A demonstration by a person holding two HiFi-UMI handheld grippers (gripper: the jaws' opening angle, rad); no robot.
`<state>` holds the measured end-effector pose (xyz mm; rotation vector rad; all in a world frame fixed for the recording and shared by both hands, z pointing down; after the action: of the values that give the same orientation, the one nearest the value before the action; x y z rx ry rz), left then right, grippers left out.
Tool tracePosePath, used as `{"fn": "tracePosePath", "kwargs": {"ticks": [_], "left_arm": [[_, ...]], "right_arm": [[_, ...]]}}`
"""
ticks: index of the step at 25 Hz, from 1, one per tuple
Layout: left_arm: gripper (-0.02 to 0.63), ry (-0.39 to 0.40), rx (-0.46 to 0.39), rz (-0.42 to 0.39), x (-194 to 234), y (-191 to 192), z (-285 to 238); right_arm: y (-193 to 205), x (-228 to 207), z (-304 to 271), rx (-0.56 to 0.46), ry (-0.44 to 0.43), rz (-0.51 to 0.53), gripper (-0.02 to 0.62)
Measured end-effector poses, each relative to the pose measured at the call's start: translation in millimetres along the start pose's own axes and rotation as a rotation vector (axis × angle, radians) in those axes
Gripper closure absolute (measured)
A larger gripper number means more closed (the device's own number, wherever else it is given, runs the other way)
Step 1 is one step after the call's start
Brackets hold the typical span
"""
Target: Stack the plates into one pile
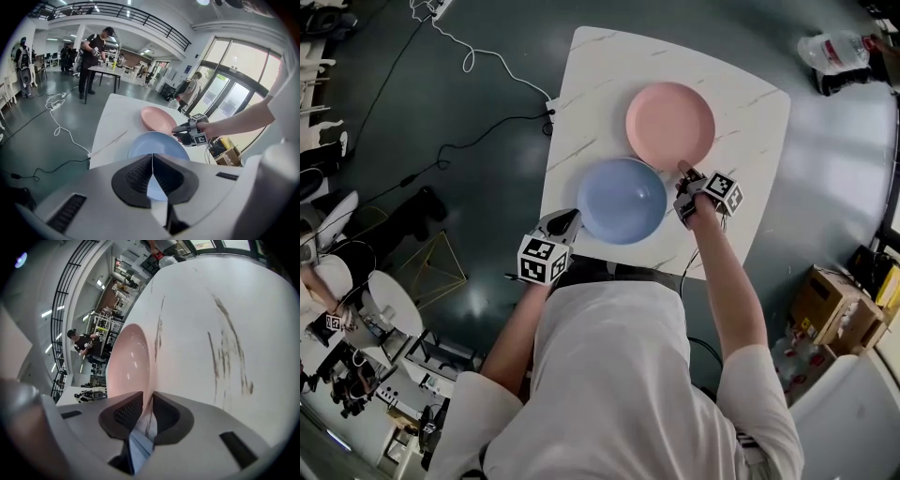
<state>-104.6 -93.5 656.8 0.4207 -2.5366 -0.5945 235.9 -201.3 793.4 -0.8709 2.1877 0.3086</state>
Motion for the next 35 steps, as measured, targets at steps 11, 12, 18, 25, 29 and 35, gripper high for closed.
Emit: {"fn": "tracePosePath", "kwargs": {"ticks": [11,12,18,25,29,35], "left_arm": [[0.592,-0.011,-0.020,0.004,2,3,9],[0.591,-0.009,-0.019,0.004,1,4,9],[0.592,-0.008,-0.026,0.001,-5,7,14],[0.592,-0.022,-0.032,0.000,-1,14,26],[0.592,-0.021,-0.045,-0.005,-1,14,28],[0.592,-0.001,-0.067,-0.013,-2,14,33]], "right_arm": [[-1,5,4,-0.093,-0.073,-0.149,0.537],[0,3,5,-0.096,-0.073,-0.154,0.537],[0,0,7,-0.100,-0.089,-0.170,0.537],[-2,4,13,-0.130,-0.129,-0.190,0.541],[-6,12,21,-0.130,-0.133,-0.166,0.541],[5,19,42,-0.126,-0.118,-0.136,0.540]]}}
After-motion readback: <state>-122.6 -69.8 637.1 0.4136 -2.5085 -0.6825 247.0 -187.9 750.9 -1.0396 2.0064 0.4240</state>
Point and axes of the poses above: the fingertips, and each gripper's own axes: z backward along the fingers, x to its left, y out of its underside, the point moved 6 cm from there along z, backward along the fingers, and after that the axes turned 5 degrees about x, right-handed, at the moved point
